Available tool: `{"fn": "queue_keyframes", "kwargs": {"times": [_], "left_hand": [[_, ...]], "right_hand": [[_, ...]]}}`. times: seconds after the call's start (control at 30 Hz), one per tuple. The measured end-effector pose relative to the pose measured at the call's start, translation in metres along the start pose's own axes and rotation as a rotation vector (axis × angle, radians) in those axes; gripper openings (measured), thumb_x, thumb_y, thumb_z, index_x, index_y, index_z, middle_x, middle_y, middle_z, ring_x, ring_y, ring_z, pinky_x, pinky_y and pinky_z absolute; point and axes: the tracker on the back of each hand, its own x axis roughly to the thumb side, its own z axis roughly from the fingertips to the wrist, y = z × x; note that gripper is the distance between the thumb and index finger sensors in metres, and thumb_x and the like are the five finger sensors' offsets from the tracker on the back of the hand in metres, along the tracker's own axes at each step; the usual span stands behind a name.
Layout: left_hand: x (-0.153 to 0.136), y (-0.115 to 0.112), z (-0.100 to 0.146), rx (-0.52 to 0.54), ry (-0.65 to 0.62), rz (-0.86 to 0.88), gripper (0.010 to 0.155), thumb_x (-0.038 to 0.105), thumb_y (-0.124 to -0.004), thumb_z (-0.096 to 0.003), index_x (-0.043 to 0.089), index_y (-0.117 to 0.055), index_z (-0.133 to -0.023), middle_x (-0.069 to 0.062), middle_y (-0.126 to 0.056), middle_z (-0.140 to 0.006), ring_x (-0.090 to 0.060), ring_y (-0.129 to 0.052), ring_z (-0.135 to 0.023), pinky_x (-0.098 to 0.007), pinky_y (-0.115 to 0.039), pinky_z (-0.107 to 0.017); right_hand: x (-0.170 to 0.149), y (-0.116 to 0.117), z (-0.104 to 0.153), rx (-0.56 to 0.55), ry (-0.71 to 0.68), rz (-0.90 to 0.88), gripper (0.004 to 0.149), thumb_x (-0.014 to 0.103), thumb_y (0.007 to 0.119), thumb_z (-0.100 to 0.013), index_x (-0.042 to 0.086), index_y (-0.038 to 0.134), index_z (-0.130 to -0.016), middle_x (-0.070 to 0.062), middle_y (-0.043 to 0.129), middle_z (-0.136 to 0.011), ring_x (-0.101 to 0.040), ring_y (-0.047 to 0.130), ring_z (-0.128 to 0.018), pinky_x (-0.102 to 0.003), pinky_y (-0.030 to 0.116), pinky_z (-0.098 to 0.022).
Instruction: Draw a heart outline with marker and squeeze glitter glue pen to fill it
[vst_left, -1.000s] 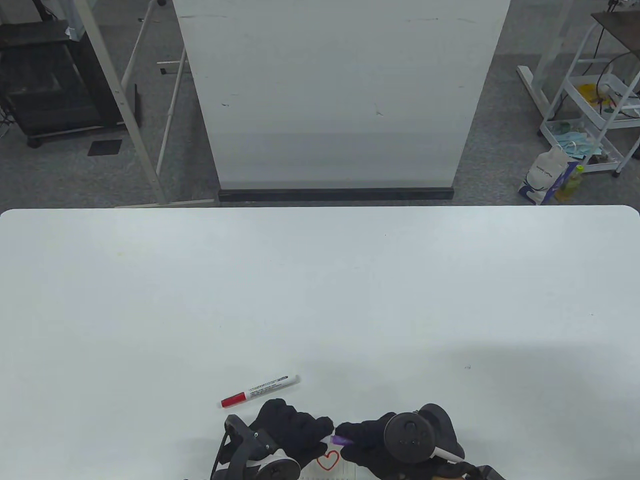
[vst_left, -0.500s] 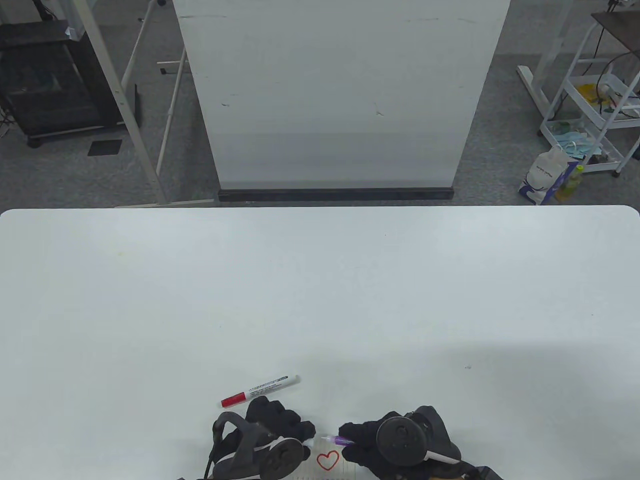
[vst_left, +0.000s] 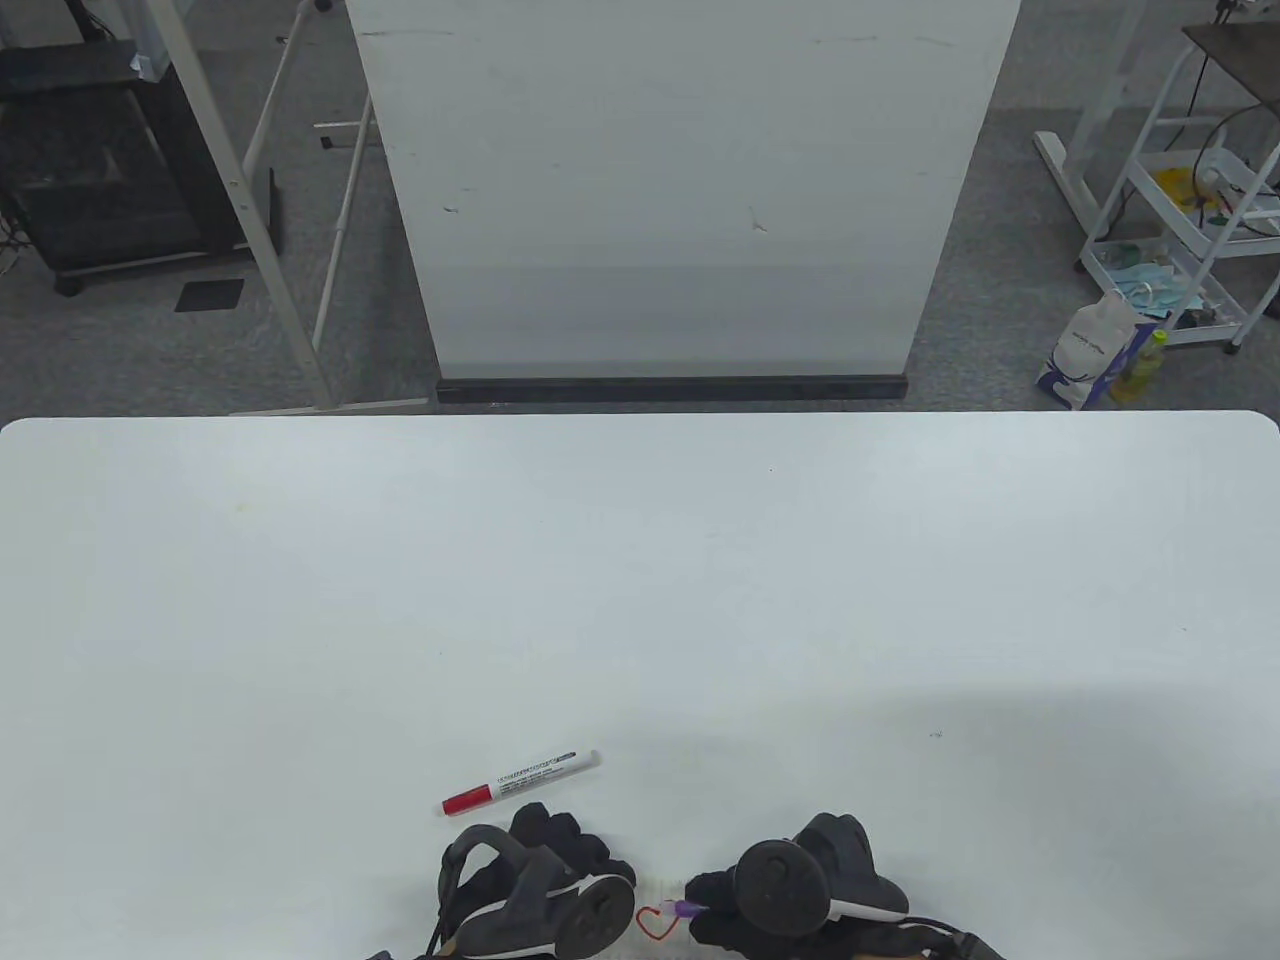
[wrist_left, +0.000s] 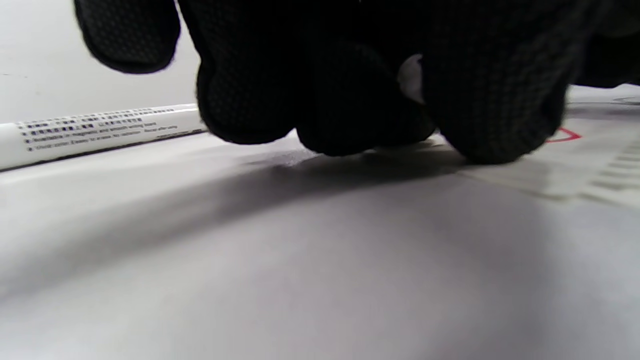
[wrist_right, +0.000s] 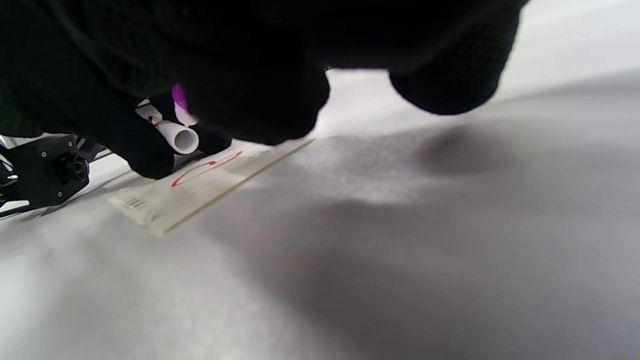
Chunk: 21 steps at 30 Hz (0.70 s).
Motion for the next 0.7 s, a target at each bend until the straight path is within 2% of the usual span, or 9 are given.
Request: {"fn": "queue_keyframes", "kwargs": {"times": [0.7], "left_hand": [[0.0016,-0.0002,0.0002,-0.021,-0.005,-0.006,0.047,0.052,-0.092,-0.0363,0.030,-0.093,-0.078,0.004,-0.102,-0.066,-0.028,-0.097,-0.064,-0.063,-0.069,-0.064]], "right_hand": [[0.0039,0.0032,-0.0051,0.018,0.029,0.049,0.049,0.046,0.079,-0.036,0.017,0.094,-0.072,0.001,0.101,-0.026,-0.011,0.091,0.000,-0.041,0.088,-0.041]]}}
